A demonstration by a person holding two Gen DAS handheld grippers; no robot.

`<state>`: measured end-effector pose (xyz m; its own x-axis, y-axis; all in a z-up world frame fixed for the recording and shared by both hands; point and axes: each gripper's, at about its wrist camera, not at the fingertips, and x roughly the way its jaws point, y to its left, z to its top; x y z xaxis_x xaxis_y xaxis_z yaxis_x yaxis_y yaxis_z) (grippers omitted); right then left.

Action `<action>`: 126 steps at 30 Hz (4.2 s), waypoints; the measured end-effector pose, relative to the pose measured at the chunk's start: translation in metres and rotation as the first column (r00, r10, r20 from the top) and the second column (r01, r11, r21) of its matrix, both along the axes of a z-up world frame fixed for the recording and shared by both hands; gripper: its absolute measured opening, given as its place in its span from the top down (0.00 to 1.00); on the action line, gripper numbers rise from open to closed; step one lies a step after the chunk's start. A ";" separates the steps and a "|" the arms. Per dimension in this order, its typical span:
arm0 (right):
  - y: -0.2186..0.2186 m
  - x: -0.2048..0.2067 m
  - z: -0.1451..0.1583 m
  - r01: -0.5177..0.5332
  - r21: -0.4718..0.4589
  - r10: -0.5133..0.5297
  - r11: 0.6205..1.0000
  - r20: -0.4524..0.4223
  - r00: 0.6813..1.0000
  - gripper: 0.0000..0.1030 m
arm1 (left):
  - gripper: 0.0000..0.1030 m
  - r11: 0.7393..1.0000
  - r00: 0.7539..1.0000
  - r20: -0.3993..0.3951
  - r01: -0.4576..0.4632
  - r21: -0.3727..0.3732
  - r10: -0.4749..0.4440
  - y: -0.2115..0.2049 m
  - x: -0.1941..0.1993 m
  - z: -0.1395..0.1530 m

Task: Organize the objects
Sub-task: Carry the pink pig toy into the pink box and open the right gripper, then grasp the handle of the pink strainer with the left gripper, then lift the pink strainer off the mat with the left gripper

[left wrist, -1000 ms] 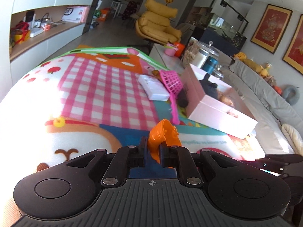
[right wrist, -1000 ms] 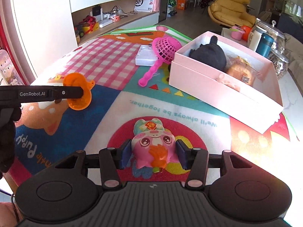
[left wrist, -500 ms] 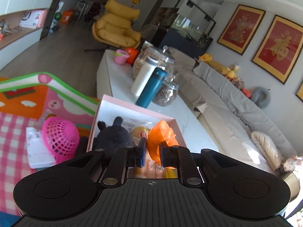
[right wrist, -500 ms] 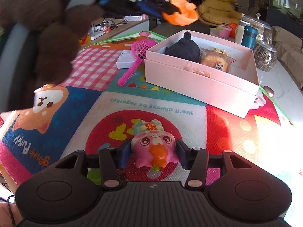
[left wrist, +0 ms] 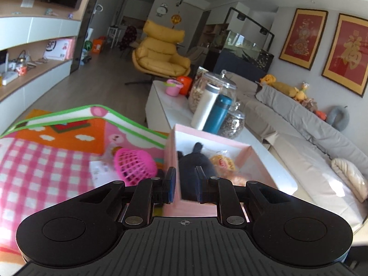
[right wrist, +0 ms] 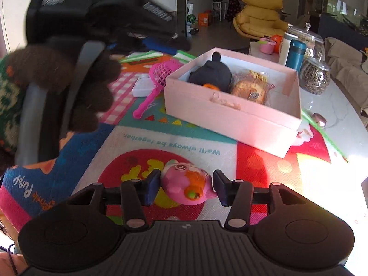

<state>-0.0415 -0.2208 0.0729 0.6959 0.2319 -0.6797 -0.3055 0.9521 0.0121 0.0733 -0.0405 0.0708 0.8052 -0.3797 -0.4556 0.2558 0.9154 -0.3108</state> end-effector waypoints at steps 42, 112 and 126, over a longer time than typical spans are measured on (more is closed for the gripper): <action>-0.028 0.122 0.066 0.120 -0.100 -0.099 0.988 0.196 0.976 0.33 | 0.82 0.994 0.975 -0.212 0.077 0.075 -0.059 0.028 -0.068 -0.055; 0.023 0.035 -0.055 0.037 0.068 -0.036 0.997 -0.019 0.999 0.00 | 0.86 0.941 0.978 -0.204 0.113 0.320 -0.048 0.024 -0.019 -0.051; 0.026 0.036 -0.056 0.038 0.047 -0.037 0.998 -0.022 0.999 0.00 | 0.81 0.929 0.987 -0.157 0.093 0.357 -0.039 0.029 -0.048 -0.057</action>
